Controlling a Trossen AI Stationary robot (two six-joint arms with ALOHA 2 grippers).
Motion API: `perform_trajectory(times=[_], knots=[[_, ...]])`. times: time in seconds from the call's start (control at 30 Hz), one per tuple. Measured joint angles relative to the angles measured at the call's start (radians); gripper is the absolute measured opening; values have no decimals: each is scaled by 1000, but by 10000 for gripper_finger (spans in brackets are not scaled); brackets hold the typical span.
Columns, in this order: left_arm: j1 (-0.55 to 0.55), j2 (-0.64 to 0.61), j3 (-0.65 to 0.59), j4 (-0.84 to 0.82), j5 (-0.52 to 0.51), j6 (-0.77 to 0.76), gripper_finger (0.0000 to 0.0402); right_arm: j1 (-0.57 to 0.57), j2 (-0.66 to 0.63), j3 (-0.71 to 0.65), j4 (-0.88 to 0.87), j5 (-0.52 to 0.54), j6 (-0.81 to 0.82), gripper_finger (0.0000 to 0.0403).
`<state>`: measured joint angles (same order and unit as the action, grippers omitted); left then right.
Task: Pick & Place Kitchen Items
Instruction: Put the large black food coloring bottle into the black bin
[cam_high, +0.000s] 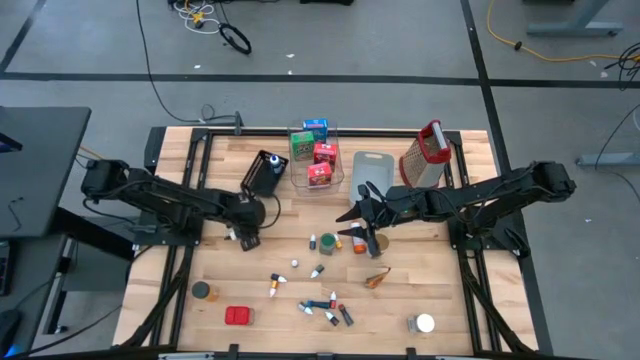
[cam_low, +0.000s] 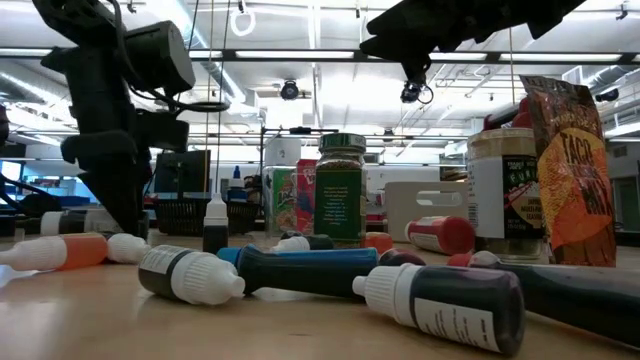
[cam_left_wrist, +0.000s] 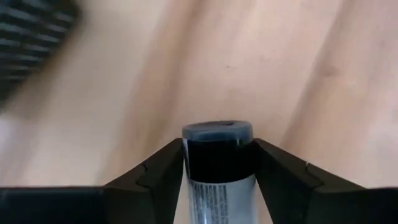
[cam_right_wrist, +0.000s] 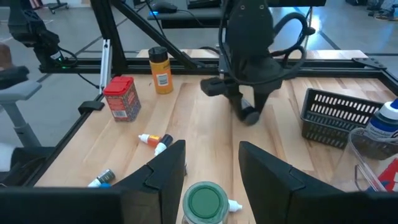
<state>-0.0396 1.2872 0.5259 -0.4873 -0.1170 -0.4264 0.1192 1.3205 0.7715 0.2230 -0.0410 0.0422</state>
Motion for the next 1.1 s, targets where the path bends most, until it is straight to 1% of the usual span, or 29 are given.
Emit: perform_trajectory(times=[0.07,0.13,0.27,0.4,0.57,0.73,0.87,0.93,1.03,1.1], knots=[[0,8,0,33,54,-9,187,0,0,0,0,0,0,159],[-3,11,0,53,83,-33,174,0,0,0,0,0,0,159],[-3,11,0,76,67,-44,153,0,0,0,2,0,0,159],[-2,11,0,161,58,-58,158,0,0,0,17,0,-2,159],[-2,10,0,310,71,-53,167,0,0,0,77,12,-4,159],[-2,7,0,478,117,-10,156,0,13,0,135,88,28,159],[-2,-9,0,649,133,48,157,-1,26,0,187,161,-22,159],[-2,-18,2,729,133,86,162,-1,32,0,204,157,-25,159],[-2,-46,2,844,132,135,166,-5,41,0,242,116,-24,159],[-2,-67,2,890,131,168,166,-5,52,0,253,105,-25,164]])
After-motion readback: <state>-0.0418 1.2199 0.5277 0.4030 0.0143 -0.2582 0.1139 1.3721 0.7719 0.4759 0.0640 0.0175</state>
